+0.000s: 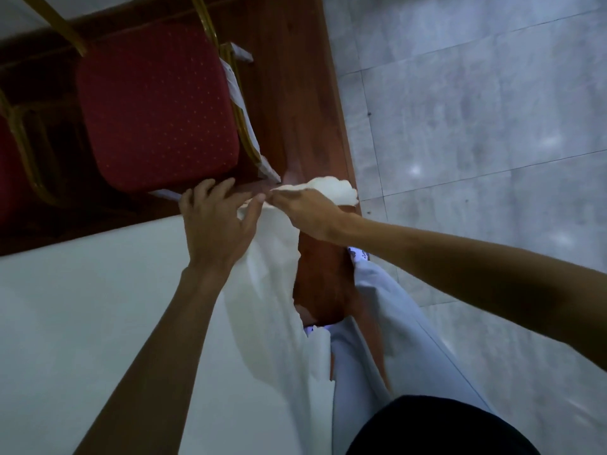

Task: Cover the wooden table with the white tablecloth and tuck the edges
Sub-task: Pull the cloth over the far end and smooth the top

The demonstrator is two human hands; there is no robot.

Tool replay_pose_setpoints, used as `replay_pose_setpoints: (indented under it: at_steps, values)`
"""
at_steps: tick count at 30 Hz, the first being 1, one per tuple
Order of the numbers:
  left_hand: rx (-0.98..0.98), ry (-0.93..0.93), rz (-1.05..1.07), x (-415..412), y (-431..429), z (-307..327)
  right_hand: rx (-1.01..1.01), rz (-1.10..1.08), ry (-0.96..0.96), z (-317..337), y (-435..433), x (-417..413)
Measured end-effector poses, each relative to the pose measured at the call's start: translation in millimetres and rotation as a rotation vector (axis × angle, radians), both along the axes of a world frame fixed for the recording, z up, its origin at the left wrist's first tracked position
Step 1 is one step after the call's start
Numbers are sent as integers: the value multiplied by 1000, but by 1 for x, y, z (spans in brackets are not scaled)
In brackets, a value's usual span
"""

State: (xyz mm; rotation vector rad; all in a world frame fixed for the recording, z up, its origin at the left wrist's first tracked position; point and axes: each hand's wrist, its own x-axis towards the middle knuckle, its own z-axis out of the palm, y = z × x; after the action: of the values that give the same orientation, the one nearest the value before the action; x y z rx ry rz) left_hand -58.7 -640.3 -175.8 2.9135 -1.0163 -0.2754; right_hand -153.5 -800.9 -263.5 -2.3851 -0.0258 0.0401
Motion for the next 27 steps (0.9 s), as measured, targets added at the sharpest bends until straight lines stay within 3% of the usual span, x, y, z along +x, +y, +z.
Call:
replay_pose_setpoints:
  at_steps: [6,9,14,16,27]
  values:
    - [54,-30,196,-17,-5,3,69,-123,107,-6,54,-38]
    - [67,-20,219,-17,-3,2,190,-250,117,-15,76,-41]
    - [52,4,199,-16,0,4,194,-347,217,-30,107,-53]
    - [25,-15,192,-16,0,3,295,-418,353,-38,114,-62]
    - [75,-104,145,-17,-1,-1,248,-534,798,-115,87,-133]
